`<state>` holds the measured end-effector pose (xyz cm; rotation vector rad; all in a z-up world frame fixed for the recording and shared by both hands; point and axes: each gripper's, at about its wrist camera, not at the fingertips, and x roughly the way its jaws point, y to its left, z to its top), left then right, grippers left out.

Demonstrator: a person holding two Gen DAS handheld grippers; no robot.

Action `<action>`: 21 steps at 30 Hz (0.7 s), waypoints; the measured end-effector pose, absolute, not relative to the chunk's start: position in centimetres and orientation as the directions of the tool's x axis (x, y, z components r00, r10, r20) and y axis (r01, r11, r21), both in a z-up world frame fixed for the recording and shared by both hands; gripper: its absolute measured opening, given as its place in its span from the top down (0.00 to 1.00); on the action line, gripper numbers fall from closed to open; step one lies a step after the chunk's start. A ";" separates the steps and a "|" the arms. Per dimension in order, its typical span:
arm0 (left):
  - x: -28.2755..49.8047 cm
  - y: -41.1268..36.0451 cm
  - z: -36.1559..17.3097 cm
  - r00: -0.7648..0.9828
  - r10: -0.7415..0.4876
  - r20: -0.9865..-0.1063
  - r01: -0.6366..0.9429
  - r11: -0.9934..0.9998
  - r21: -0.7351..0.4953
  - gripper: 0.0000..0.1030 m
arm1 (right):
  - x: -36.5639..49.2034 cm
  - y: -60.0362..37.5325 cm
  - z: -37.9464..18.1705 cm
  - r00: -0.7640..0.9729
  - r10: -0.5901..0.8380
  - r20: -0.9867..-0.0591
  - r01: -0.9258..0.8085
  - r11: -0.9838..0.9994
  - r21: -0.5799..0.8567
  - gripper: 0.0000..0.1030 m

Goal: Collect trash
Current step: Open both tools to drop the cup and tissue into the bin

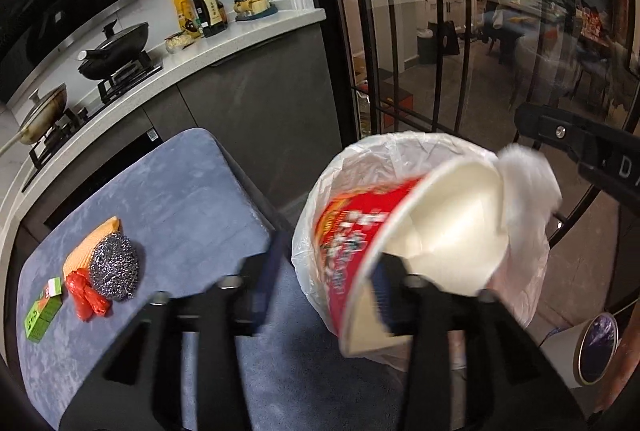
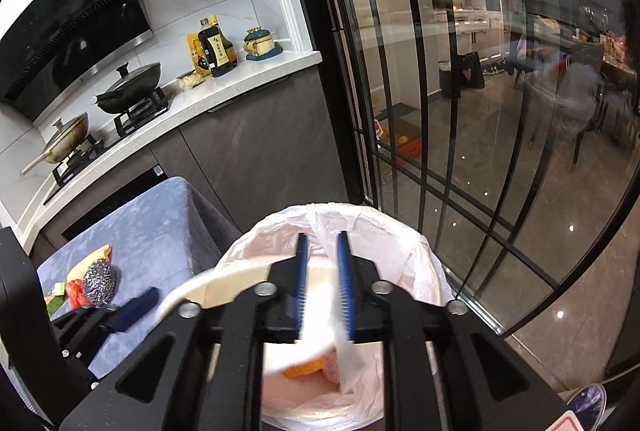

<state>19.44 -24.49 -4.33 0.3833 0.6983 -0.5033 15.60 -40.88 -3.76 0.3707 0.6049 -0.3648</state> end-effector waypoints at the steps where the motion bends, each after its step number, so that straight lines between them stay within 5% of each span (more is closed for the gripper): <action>1: 19.2 -24.4 -4.2 0.662 -0.313 -0.681 0.553 0.817 0.162 0.51 | 15.5 -40.8 -3.6 0.767 -0.223 -0.602 0.433 0.872 0.228 0.76; 9: 19.2 -22.2 -2.1 0.705 -0.320 -0.633 0.506 0.852 0.134 0.37 | 15.0 -39.9 -2.5 0.786 -0.224 -0.576 0.419 0.879 0.229 0.67; 21: 20.2 -19.4 -0.8 0.722 -0.290 -0.628 0.454 0.884 0.113 0.37 | 15.1 -37.6 -0.9 0.810 -0.207 -0.549 0.376 0.901 0.215 0.67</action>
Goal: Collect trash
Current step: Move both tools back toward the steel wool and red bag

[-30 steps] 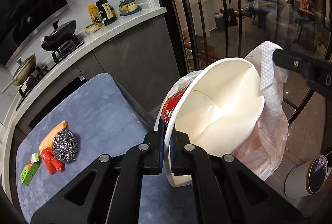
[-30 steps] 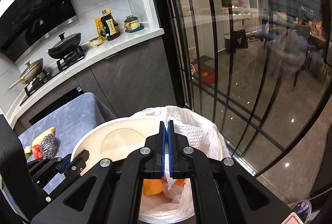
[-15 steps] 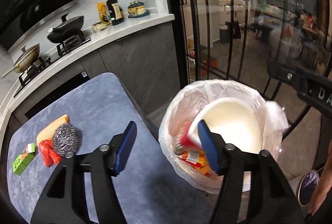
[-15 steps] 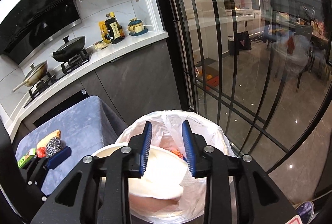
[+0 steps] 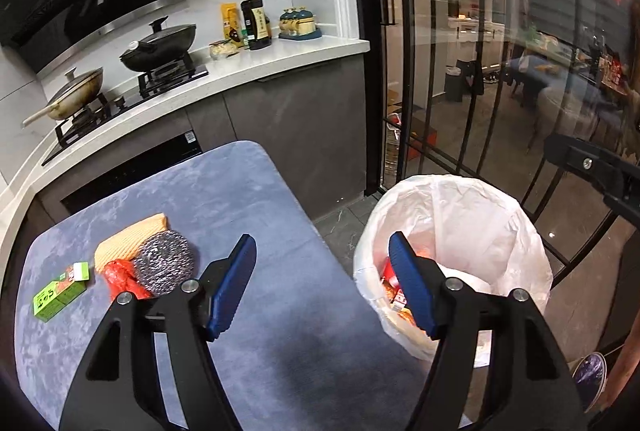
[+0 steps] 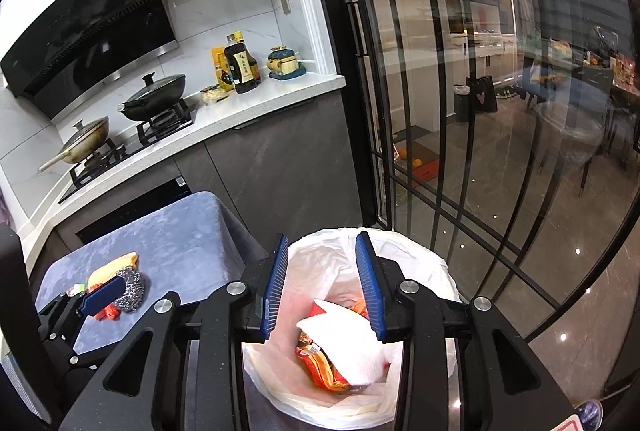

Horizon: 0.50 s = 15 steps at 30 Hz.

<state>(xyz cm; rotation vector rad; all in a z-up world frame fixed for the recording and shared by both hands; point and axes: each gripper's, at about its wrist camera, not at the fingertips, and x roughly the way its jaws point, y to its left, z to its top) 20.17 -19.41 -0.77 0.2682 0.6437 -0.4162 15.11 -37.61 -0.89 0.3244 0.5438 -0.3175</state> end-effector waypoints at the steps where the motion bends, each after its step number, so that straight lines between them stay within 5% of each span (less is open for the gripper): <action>1: 20.1 -19.2 -0.8 0.722 -0.289 -0.628 0.451 0.885 0.111 0.37 | 15.1 -37.4 -0.8 0.810 -0.206 -0.549 0.375 0.902 0.214 0.67; 15: 19.9 -15.8 0.0 0.730 -0.267 -0.629 0.412 0.906 0.093 0.36 | 14.8 -34.2 -0.5 0.807 -0.182 -0.562 0.342 0.919 0.194 0.66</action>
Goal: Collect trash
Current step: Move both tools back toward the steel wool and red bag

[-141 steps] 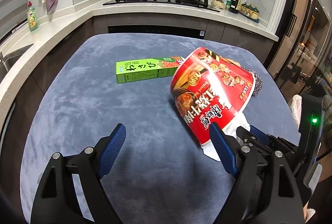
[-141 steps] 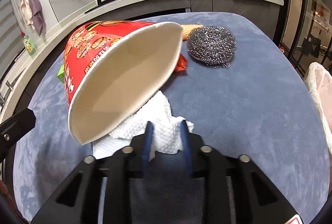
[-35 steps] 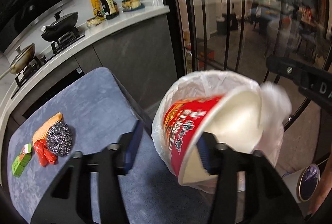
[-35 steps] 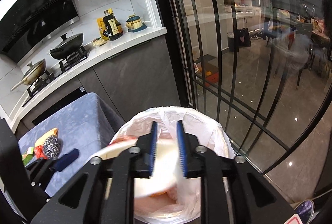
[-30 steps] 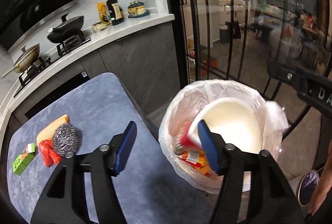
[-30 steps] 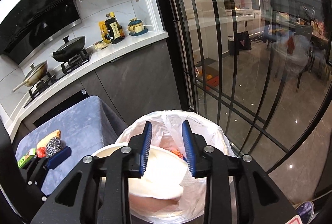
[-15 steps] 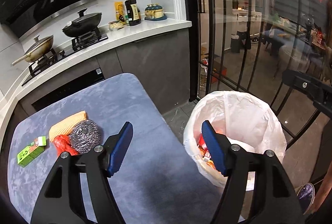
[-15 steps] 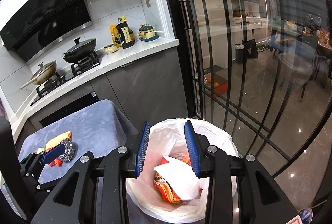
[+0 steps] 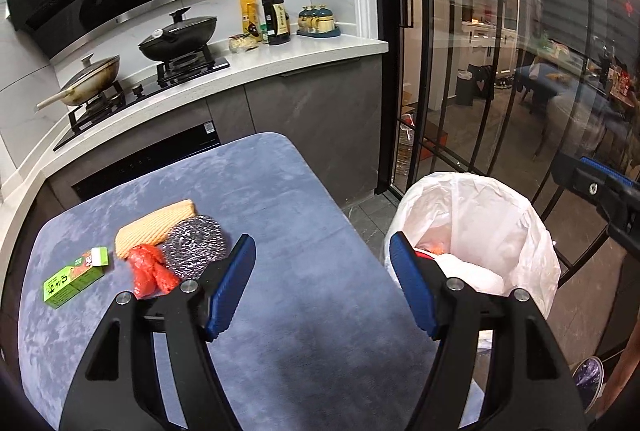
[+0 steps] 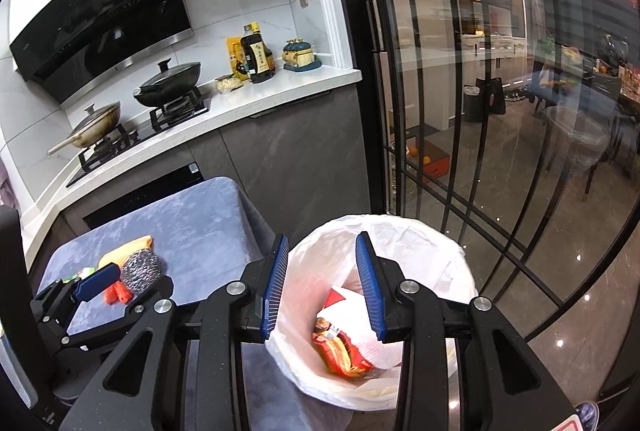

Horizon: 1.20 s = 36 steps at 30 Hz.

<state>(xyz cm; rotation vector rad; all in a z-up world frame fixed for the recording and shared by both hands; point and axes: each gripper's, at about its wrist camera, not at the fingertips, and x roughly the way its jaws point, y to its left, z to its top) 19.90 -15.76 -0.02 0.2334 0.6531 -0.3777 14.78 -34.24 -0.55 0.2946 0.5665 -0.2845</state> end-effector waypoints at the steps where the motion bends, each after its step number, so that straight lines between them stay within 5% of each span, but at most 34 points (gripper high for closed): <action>1: 19.9 -15.6 0.0 0.731 -0.267 -0.628 0.410 0.908 0.091 0.36 | 14.8 -33.9 -0.5 0.807 -0.179 -0.562 0.338 0.922 0.192 0.66; 36: 22.5 1.8 0.7 0.757 -0.105 -0.645 0.147 0.989 0.012 0.36 | 19.3 -17.2 0.6 0.813 0.019 -0.581 0.089 0.984 0.155 0.60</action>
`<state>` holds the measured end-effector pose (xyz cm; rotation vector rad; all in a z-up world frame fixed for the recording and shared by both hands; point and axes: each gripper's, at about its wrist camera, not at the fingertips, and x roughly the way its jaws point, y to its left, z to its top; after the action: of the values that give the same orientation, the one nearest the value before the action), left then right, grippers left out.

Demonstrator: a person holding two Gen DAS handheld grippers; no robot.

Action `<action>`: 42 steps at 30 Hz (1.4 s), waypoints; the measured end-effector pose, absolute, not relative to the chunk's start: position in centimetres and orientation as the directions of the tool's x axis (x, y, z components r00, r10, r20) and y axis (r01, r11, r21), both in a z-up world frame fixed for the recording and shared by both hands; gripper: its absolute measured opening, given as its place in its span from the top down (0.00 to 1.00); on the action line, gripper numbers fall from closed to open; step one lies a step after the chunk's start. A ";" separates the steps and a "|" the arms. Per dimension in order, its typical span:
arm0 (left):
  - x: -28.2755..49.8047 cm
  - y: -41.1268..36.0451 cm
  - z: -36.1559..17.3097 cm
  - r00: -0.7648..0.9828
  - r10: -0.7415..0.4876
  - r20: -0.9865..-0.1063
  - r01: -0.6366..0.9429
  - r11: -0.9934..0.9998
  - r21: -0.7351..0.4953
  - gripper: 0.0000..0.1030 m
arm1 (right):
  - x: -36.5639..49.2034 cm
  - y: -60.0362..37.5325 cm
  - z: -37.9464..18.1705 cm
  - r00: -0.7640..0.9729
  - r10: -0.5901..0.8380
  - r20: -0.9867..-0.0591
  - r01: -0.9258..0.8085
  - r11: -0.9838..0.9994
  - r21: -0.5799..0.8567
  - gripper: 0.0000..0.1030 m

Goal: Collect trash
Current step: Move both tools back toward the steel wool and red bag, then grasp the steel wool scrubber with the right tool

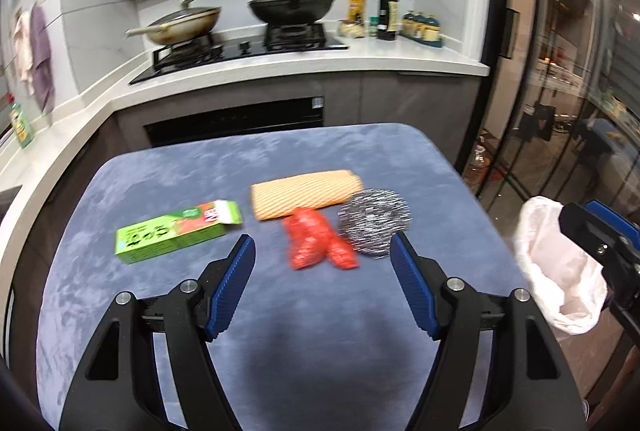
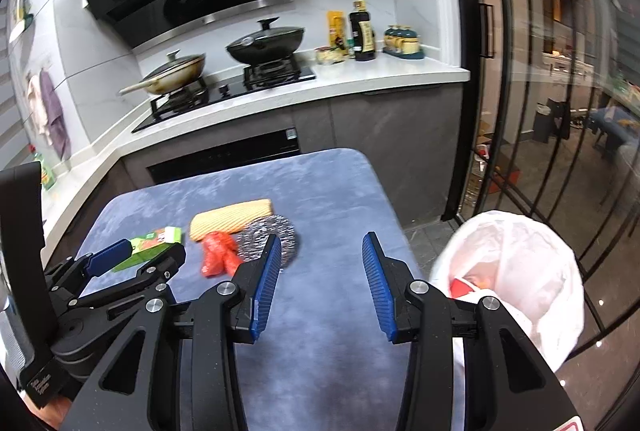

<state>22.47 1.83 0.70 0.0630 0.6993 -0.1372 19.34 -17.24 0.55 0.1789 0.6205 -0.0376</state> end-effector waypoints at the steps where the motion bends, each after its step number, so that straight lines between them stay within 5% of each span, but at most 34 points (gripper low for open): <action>1: 22.5 2.4 0.5 0.756 -0.098 -0.647 0.140 0.990 0.013 0.36 | 19.5 -16.7 0.4 0.811 0.024 -0.584 0.082 0.985 0.154 0.60; 17: 23.8 12.0 -2.4 0.737 0.029 -0.675 0.005 0.999 0.048 0.30 | 23.3 -11.0 -2.3 0.762 0.076 -0.643 0.012 0.991 0.132 0.60; 24: 24.5 14.8 -3.4 0.730 0.043 -0.682 -0.041 0.999 0.019 0.18 | 25.9 -9.3 -4.5 0.746 0.070 -0.662 0.009 0.993 0.115 0.43; 42: 27.9 13.5 -5.3 0.698 -0.003 -0.716 -0.033 0.999 -0.036 0.14 | 33.7 -9.2 -10.3 0.683 0.040 -0.730 0.033 0.996 0.086 0.34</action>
<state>27.94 13.51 -5.31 -0.0476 0.7986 0.0167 33.71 -9.25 -10.30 0.0954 0.8196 0.0039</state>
